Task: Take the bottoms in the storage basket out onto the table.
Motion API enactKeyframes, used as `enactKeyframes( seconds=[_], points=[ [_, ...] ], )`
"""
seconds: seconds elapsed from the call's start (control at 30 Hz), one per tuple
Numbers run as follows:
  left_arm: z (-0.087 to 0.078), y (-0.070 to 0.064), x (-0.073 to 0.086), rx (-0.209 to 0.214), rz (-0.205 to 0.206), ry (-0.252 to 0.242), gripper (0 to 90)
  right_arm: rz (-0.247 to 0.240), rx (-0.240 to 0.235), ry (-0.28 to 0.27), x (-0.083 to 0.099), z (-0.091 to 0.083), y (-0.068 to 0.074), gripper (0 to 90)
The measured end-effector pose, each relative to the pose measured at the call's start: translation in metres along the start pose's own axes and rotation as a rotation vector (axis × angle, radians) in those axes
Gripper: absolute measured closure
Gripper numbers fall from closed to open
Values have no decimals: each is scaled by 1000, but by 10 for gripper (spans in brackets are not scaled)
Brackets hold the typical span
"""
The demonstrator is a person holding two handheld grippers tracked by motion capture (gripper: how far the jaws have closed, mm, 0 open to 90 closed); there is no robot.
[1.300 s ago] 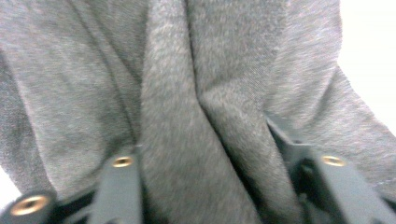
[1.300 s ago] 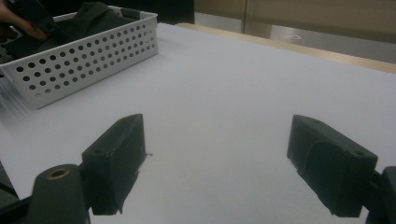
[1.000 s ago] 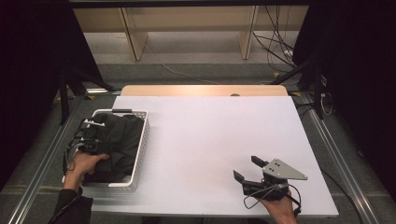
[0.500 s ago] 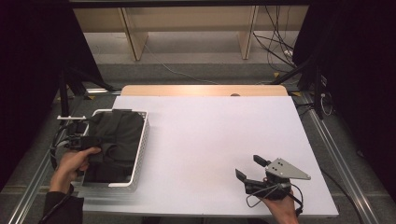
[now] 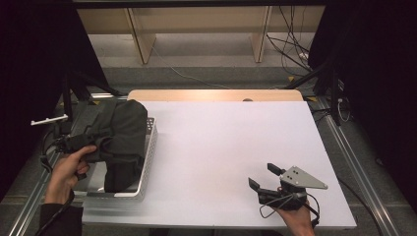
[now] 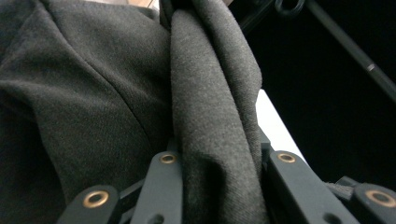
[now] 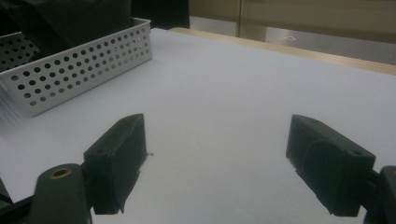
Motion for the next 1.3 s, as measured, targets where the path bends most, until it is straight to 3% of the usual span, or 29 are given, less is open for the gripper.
enactKeyframes(
  seconds=[0.13, 0.27, 0.77, 0.87, 1.07, 1.3],
  points=[
    [-3, -7, -6, 36, -18, -51, 747, 0, 0, -1, 0, 0, 0, 211],
    [-7, -19, -11, 68, -6, -78, 748, 2, -1, -1, 0, -1, -1, 211],
    [-22, -78, -29, 175, 54, -178, 751, 4, 0, 2, 1, 1, -1, 213],
    [-26, -93, -31, 212, 63, -190, 751, 1, -2, 3, 1, 1, 0, 213],
    [-28, -128, -34, 323, 84, -191, 752, 6, 2, 6, 2, 2, -1, 213],
    [-9, -175, -21, 408, 139, -134, 752, 3, 5, 5, 2, 3, -1, 213]
  ],
)
Point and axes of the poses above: each handheld gripper's, and its own axes: z roughly forward along the jaws, x roughly out of its underside, y roughly to its left, the point moved 9 cm from there along z, roughly forward along the jaws, and after that the axes turned 6 degrees about -x, right-handed, at the moved point
